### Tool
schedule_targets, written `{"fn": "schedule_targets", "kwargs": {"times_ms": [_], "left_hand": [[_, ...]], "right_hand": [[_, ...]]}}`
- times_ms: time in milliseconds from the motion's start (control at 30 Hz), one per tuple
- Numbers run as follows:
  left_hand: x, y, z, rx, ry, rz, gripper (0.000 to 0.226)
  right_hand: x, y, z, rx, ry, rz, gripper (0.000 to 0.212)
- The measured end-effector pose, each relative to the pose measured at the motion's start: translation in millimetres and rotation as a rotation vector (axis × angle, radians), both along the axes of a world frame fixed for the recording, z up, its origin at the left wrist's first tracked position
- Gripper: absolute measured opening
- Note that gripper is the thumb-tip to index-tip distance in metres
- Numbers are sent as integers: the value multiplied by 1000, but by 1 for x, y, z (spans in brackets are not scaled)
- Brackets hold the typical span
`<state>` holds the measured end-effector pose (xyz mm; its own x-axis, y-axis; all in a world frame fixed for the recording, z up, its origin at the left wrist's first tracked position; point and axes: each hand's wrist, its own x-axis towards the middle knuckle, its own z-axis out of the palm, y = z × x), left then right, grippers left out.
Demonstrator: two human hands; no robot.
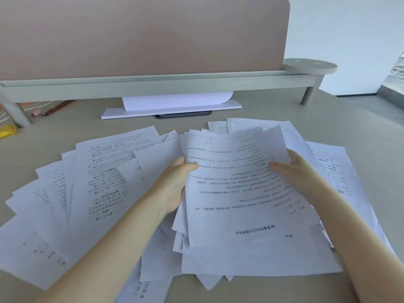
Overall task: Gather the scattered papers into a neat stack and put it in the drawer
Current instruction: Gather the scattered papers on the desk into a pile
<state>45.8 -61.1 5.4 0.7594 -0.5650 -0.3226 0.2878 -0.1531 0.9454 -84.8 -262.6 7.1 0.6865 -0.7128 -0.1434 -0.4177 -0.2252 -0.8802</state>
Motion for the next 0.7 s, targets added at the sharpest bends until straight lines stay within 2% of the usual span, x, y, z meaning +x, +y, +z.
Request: {"fn": "schedule_targets", "kwargs": {"times_ms": [167,300,400,467,533,633,700], "left_hand": [[-9,0,3,48,-105,-10,41],[0,16,13,162,-256,177,67],[8,40,4,275,-369,275,73],[7,54,-3,302,-371,315,77],[1,62,-7,292,-342,317,72],[-5,63,-5,219,-356,285,46],[-4,61,-5,206,-357,274,54]], "right_hand": [[-1,-3,1,-98,82,74,20],[1,-4,2,-138,100,85,22],[3,-4,4,-156,121,103,23],[6,-3,4,-153,138,106,21],[12,1,5,-162,145,108,18],[25,13,9,-205,186,147,21],[33,22,13,-235,235,186,25]]}}
